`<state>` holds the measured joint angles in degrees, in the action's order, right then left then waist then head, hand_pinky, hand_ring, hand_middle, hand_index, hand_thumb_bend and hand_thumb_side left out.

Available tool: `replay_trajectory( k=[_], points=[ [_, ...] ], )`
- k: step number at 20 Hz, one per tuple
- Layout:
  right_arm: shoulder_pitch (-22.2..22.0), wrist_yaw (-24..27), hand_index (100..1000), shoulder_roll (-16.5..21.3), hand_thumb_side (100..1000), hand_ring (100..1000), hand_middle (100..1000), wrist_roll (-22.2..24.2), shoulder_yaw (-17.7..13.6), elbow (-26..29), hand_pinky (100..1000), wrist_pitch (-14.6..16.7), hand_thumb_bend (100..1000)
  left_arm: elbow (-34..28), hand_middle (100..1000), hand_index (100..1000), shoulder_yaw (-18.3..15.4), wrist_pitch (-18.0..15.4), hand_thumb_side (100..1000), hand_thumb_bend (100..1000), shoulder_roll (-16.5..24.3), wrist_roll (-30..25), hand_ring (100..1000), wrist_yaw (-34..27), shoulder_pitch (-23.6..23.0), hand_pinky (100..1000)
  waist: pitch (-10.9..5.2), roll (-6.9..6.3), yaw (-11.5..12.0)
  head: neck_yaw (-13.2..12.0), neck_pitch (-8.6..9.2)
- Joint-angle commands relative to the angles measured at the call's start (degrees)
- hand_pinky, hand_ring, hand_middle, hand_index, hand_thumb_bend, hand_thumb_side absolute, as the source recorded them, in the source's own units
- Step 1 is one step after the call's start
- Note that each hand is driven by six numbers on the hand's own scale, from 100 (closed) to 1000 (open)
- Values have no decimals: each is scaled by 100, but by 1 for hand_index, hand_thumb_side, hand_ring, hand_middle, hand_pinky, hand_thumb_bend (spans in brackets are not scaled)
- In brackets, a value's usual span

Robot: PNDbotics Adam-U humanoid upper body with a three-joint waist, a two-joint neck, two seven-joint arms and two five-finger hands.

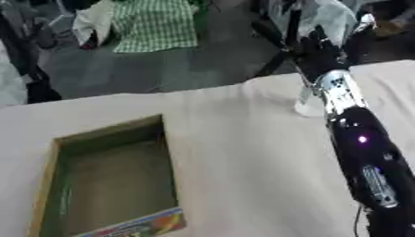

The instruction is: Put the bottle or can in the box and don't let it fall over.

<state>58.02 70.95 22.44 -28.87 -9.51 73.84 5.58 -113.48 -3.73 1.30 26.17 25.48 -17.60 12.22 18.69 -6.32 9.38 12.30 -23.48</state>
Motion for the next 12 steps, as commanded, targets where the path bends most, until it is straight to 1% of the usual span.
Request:
replay_trajectory(
  k=[1, 12],
  points=[
    [174, -70, 963, 81, 944, 100, 255, 15, -30, 4, 100, 44, 317, -111, 805, 821, -40, -4, 623, 799, 116, -13, 862, 47, 68, 828, -99, 6, 20, 25, 74],
    [266, -135, 962, 108, 947, 100, 253, 18, -53, -136, 100, 77, 317, -111, 805, 821, -37, -4, 626, 800, 110, -13, 861, 60, 70, 828, -83, 15, 40, 62, 48]
  ],
)
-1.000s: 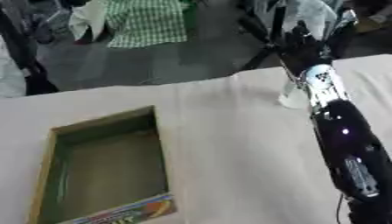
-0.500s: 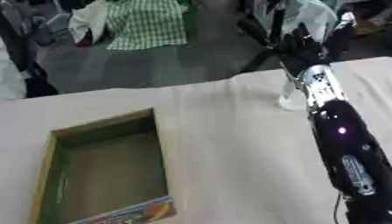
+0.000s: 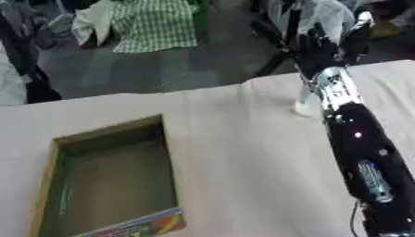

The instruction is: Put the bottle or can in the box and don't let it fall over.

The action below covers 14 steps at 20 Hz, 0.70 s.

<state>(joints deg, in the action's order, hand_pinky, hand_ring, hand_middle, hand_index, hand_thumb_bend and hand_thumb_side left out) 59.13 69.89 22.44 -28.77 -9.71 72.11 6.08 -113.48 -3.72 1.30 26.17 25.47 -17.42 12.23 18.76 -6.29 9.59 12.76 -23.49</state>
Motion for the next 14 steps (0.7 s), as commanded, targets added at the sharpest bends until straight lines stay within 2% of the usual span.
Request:
replay_trajectory(
  k=[1, 14],
  points=[
    [155, -35, 959, 111, 945, 100, 253, 9, -33, 35, 100, 29, 317, -111, 805, 821, -38, -5, 626, 800, 110, -12, 861, 42, 70, 828, -88, 12, 20, 18, 50],
    [191, 1, 930, 114, 932, 100, 245, 32, -55, 78, 100, 85, 317, -111, 805, 819, -35, -11, 625, 798, 118, -23, 859, 38, 92, 829, -87, 16, 59, 40, 61]
  ],
)
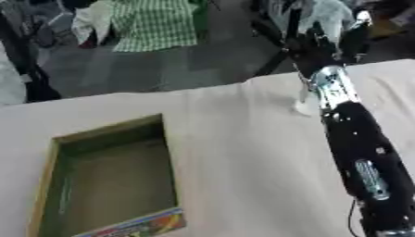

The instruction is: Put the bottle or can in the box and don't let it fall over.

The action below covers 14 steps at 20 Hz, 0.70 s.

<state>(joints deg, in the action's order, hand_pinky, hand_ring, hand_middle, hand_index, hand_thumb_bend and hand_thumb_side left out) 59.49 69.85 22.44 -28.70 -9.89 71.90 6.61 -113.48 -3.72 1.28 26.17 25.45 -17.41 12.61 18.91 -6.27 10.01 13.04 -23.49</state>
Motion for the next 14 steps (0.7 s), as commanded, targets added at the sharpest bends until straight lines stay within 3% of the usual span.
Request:
replay_trajectory(
  k=[1, 14],
  points=[
    [158, 7, 920, 115, 932, 100, 243, 39, -38, 105, 100, 38, 313, -111, 805, 816, -35, -10, 625, 798, 118, -23, 859, 36, 54, 829, -103, 13, 17, 13, 62],
    [234, 47, 882, 160, 907, 100, 235, 224, -58, 181, 100, 116, 295, -111, 805, 812, -35, -10, 625, 793, 131, -32, 858, 37, 39, 829, -137, 10, 4, 18, 67]
  ],
)
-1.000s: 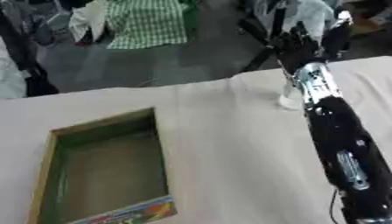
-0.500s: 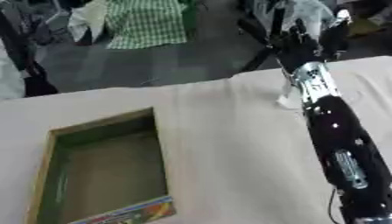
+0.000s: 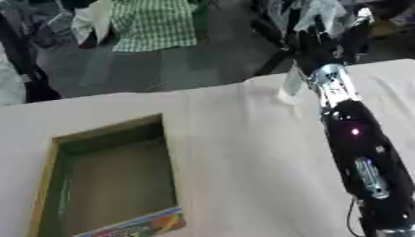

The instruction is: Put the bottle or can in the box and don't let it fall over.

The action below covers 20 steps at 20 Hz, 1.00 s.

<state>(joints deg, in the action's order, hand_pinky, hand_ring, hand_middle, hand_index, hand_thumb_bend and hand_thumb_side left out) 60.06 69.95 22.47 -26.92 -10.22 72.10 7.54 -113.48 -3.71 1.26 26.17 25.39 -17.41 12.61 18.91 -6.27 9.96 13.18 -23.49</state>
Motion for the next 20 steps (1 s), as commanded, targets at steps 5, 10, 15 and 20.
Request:
replay_trajectory(
  k=[5, 10, 15, 20],
  points=[
    [197, 73, 877, 161, 900, 100, 233, 69, -22, 174, 100, 40, 292, -111, 805, 812, -36, -5, 624, 791, 135, -28, 858, 41, 31, 829, -153, 18, 2, 8, 76],
    [214, 110, 871, 160, 890, 100, 233, 104, -12, 211, 100, 41, 286, -111, 805, 813, -38, -3, 625, 790, 141, -29, 858, 48, 21, 829, -171, 22, -5, 6, 72],
    [229, 129, 871, 163, 882, 100, 235, 160, 14, 262, 100, 27, 275, -111, 805, 813, -38, -2, 625, 788, 149, -29, 858, 51, 20, 829, -195, 31, -12, 2, 62],
    [244, 149, 871, 163, 867, 100, 238, 221, 47, 346, 100, 4, 263, -111, 805, 813, -37, 4, 625, 786, 161, -33, 857, 49, 23, 829, -232, 44, -18, 3, 36]
  ],
)
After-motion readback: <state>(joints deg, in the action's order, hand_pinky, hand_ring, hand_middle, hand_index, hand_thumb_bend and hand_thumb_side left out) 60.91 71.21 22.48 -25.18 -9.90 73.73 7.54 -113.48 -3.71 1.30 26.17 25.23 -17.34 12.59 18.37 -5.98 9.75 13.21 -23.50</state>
